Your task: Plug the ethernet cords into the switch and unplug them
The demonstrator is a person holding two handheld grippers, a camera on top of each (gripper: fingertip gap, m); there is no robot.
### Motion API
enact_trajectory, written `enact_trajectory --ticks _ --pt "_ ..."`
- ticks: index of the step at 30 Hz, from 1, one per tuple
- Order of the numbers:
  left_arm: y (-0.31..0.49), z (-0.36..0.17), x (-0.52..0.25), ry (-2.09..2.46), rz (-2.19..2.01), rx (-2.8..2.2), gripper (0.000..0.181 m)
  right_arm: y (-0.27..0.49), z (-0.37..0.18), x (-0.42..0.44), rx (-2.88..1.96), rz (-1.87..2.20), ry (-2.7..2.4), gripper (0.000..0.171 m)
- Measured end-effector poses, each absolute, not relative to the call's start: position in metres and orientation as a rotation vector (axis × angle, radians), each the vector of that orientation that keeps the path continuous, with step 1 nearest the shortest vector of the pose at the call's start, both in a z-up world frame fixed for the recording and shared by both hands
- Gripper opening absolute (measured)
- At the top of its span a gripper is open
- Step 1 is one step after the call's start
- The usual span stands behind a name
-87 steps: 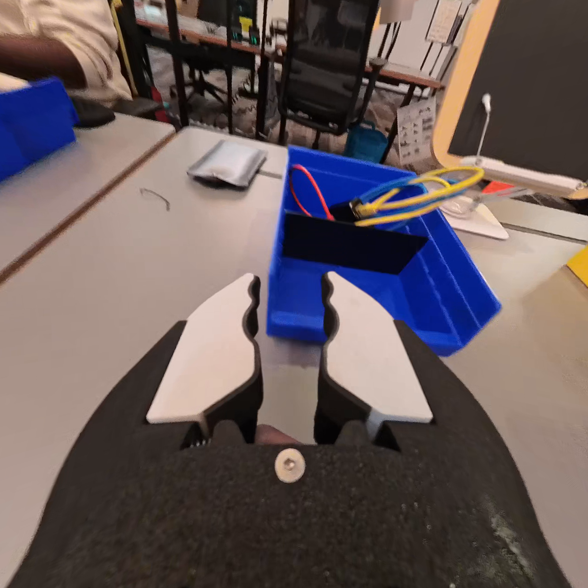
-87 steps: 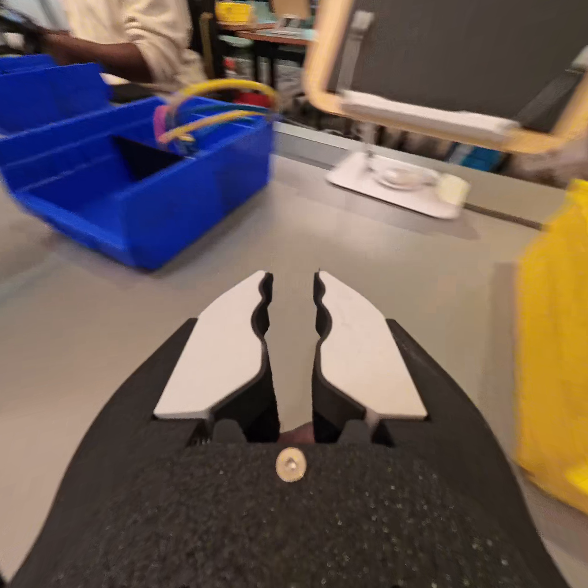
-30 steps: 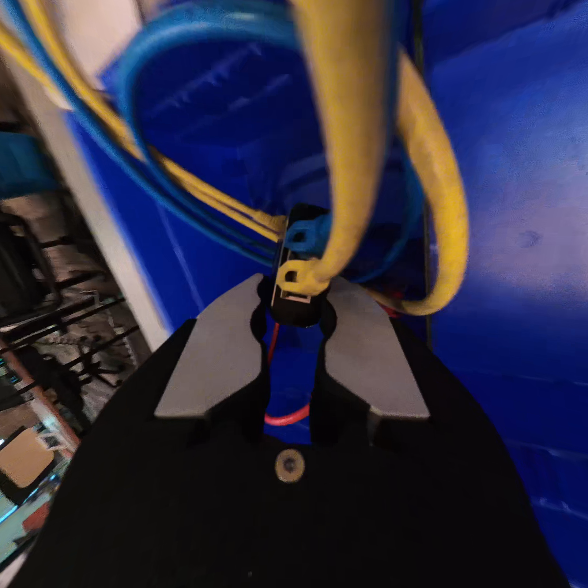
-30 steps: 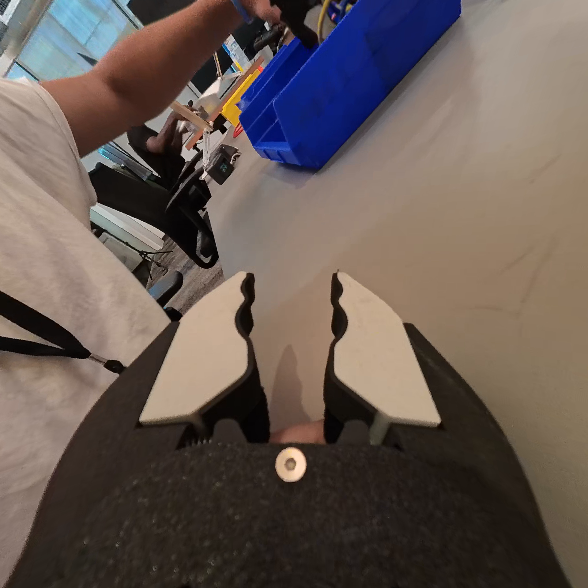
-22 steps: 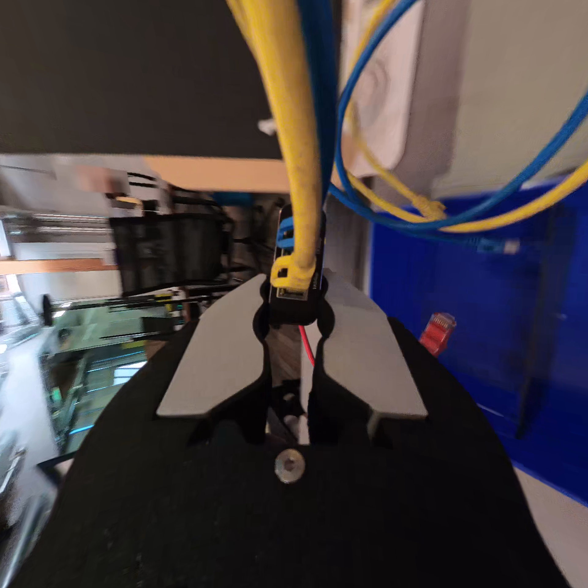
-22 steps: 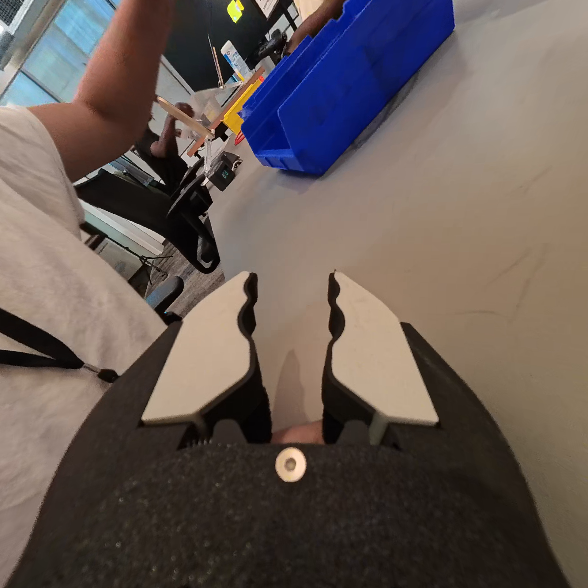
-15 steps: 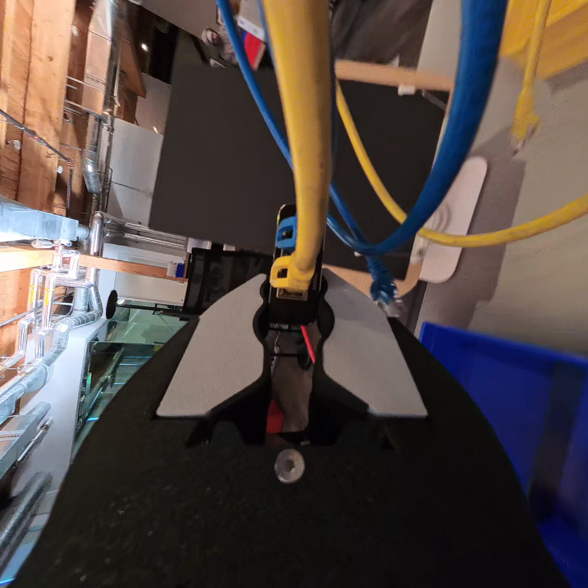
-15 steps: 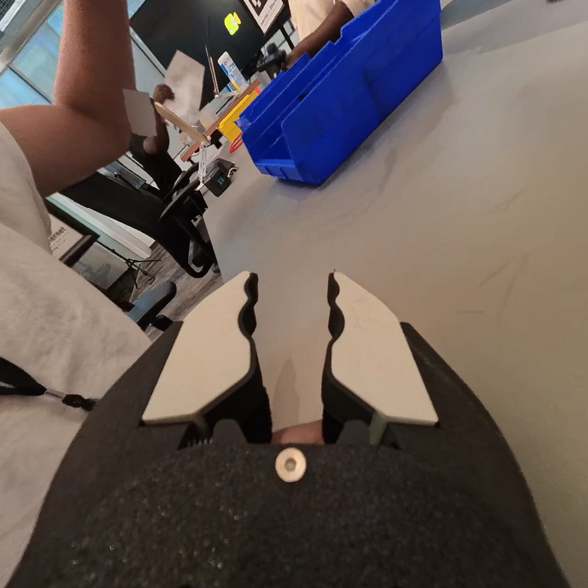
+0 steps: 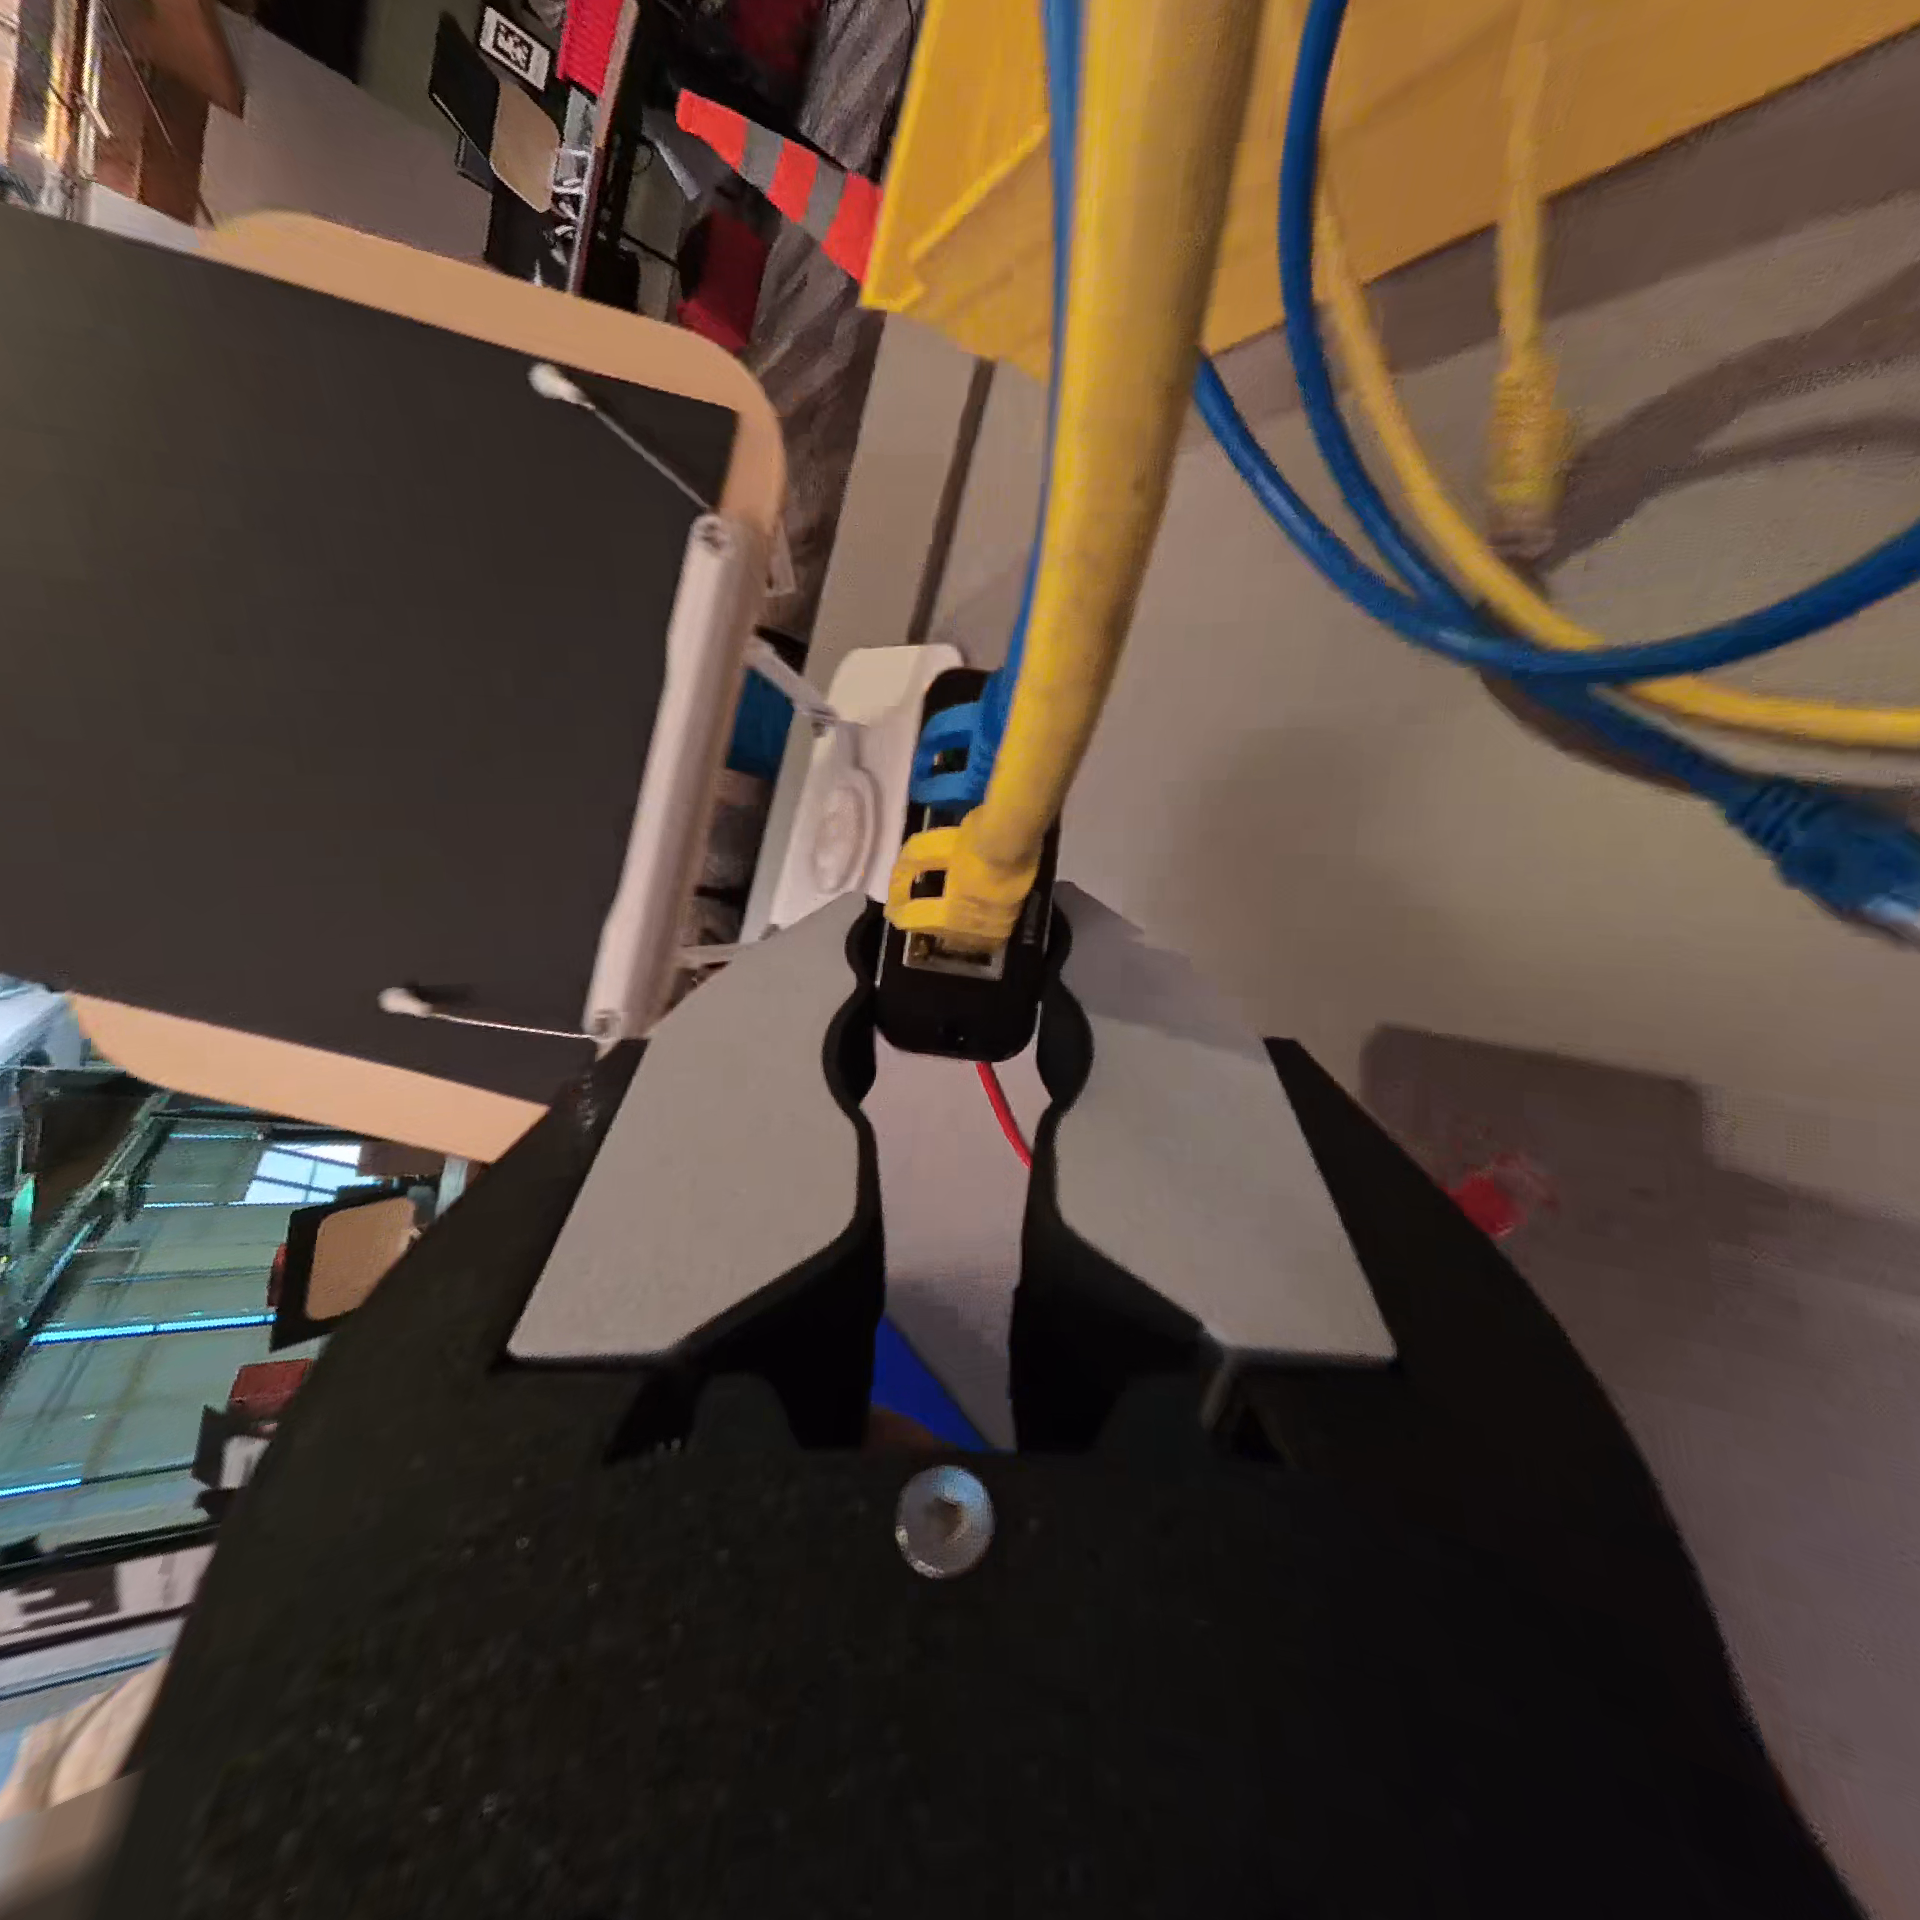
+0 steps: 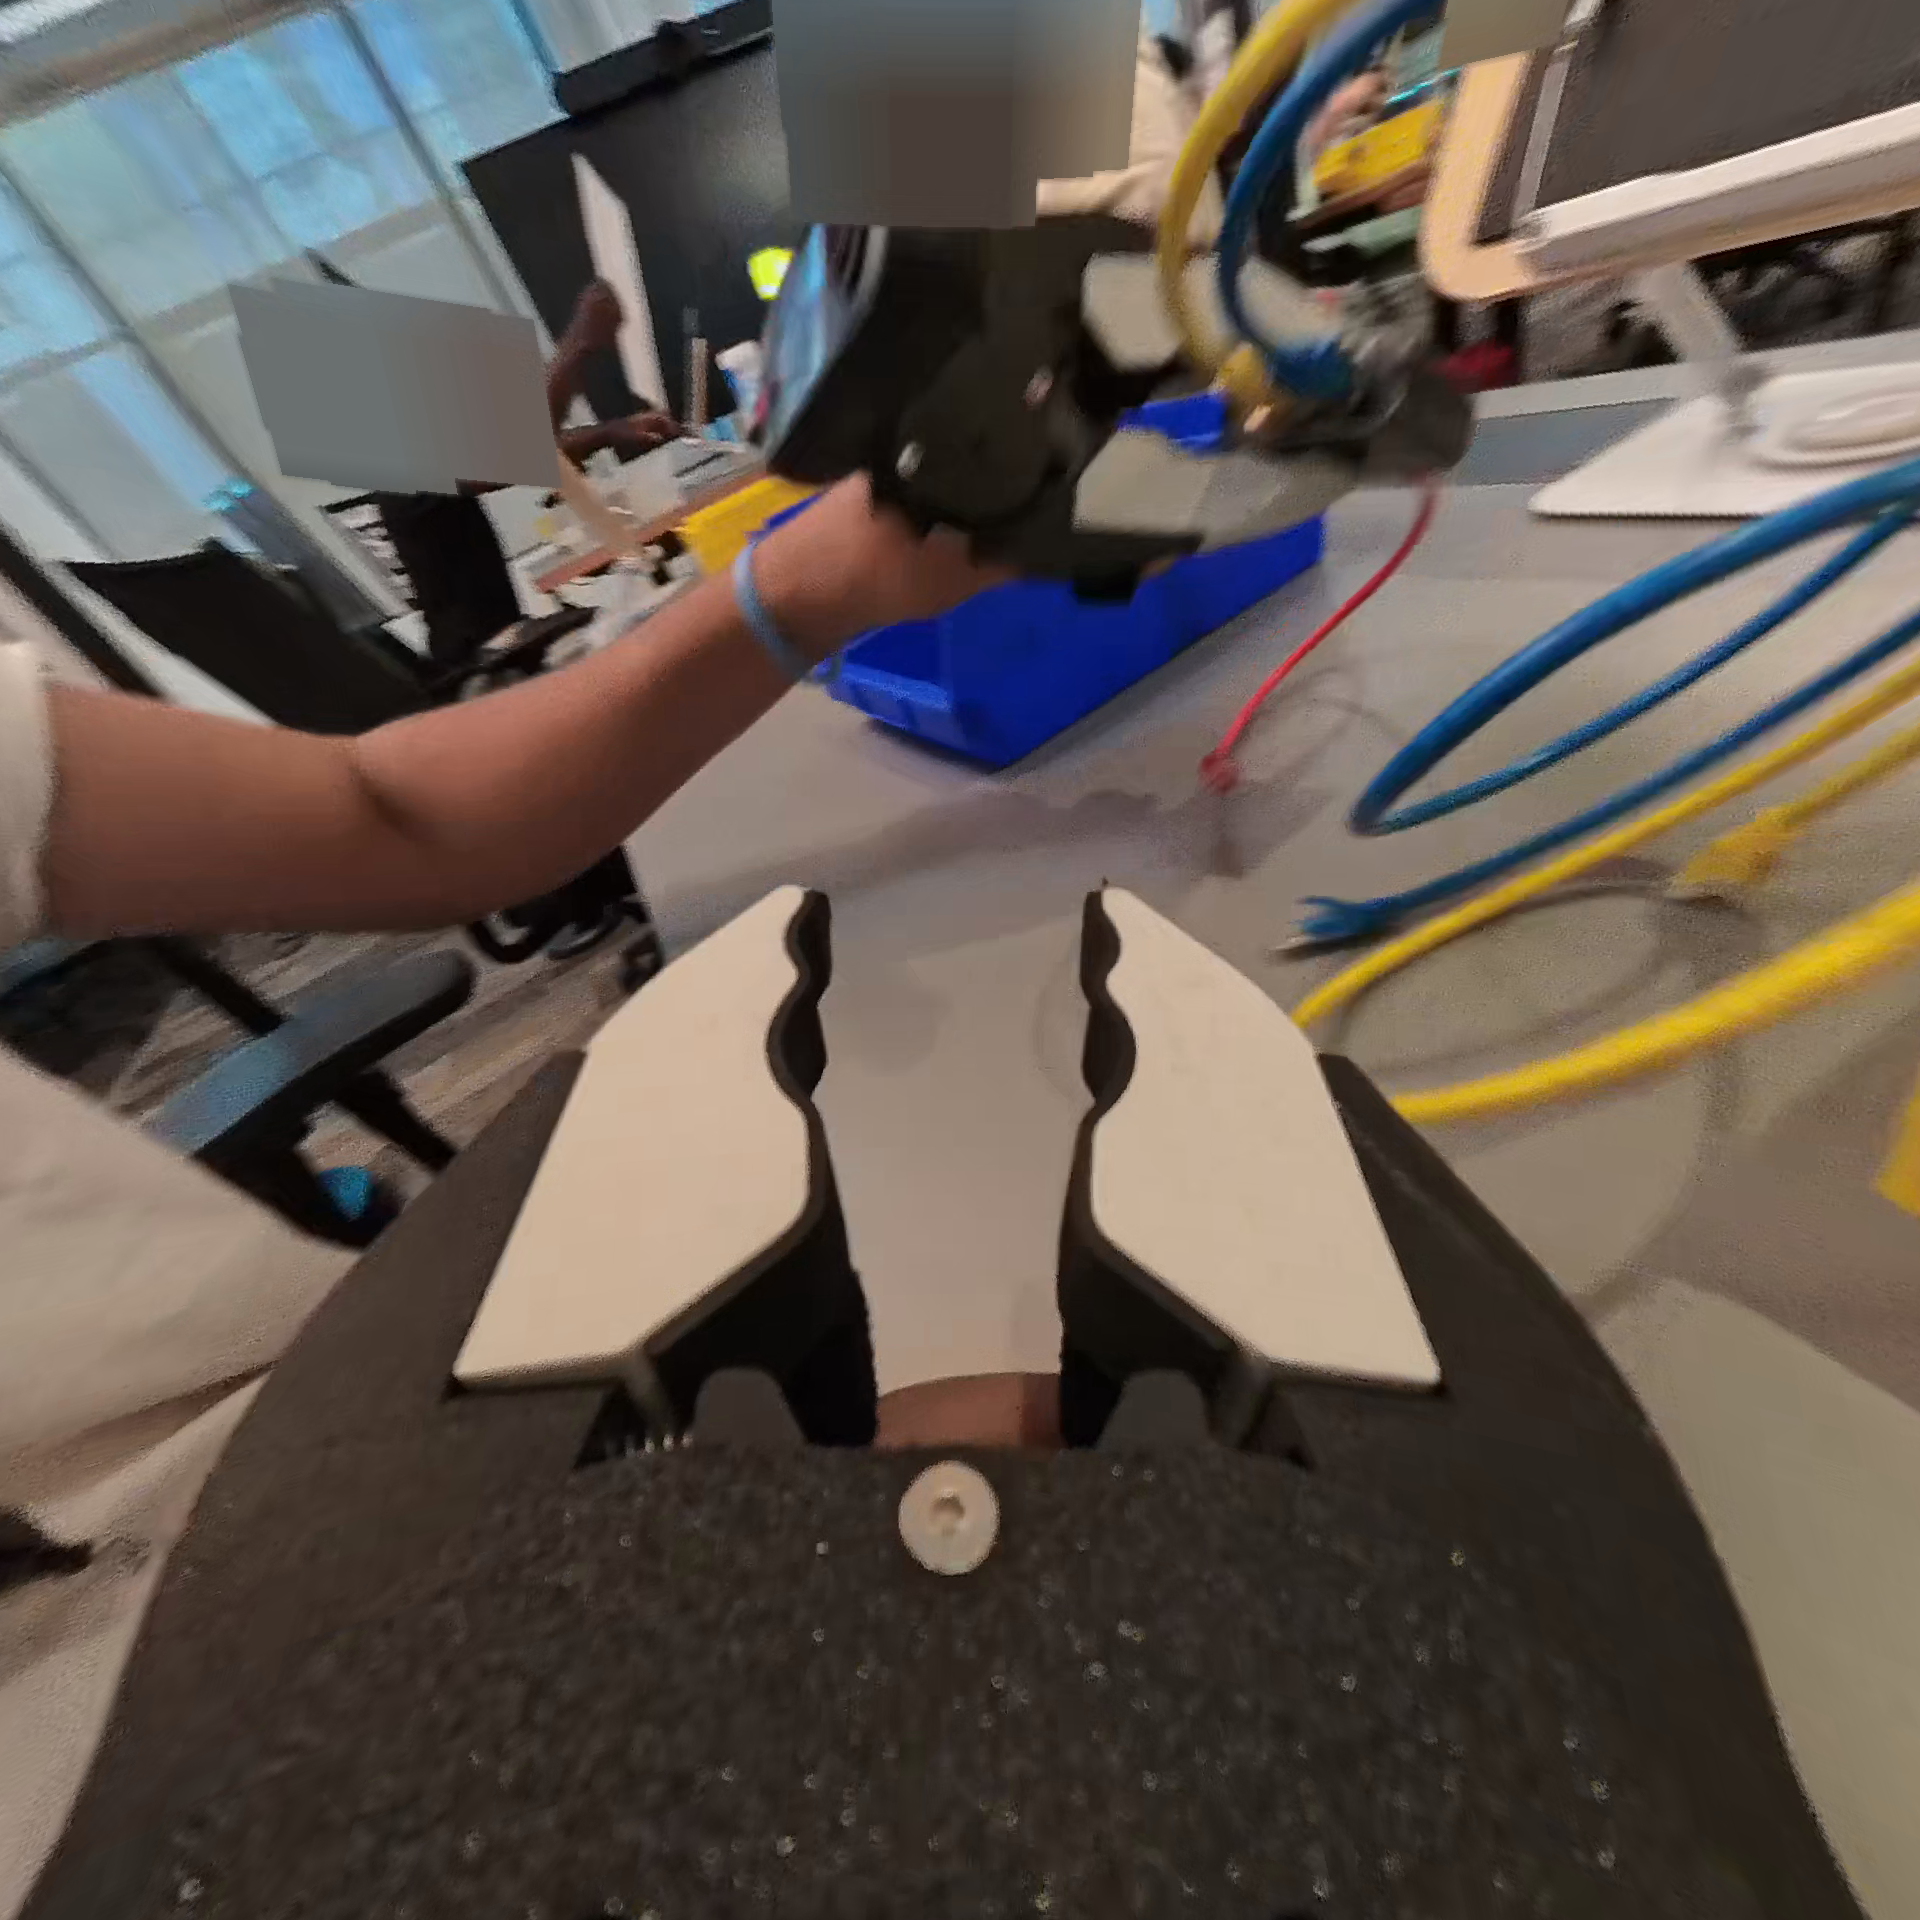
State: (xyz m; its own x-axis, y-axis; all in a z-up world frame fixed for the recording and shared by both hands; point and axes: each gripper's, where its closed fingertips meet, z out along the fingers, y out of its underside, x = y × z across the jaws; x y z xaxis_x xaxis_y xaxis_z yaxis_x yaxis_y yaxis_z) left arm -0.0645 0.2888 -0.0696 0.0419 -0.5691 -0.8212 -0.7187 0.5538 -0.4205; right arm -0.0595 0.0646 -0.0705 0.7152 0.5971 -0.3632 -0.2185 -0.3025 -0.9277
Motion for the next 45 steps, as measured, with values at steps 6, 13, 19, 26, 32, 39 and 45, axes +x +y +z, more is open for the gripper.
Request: enact_trajectory --ticks 6,13,19,26,32,39,45 --pt "0.253 -0.107 -0.068 1.591 0.17 -1.052 0.027 0.096 -0.074 -0.034 -1.758 0.616 -0.095 0.051" --pt "0.229 -0.116 -0.07 1.594 0.176 -1.043 0.027 0.151 -0.082 -0.067 -1.844 0.506 -0.151 0.059" --pt "0.221 -0.108 -0.072 1.577 0.166 -1.051 0.026 0.186 -0.085 -0.083 -1.832 0.392 -0.208 0.038" --pt "0.217 -0.114 -0.075 1.553 0.052 -1.032 0.026 0.188 -0.093 -0.075 -1.877 0.569 -0.146 0.029" --pt "0.219 -0.124 -0.064 1.556 -0.047 -0.997 0.029 0.183 -0.095 -0.089 -1.871 0.702 -0.292 0.028" --pt "0.245 -0.129 -0.057 1.508 -0.024 -1.013 0.031 0.211 -0.102 -0.079 -1.885 0.54 -0.241 0.028" --pt "0.262 -0.13 -0.06 1.464 -0.039 -1.052 0.031 0.231 -0.106 -0.079 -1.906 0.464 -0.231 0.027"
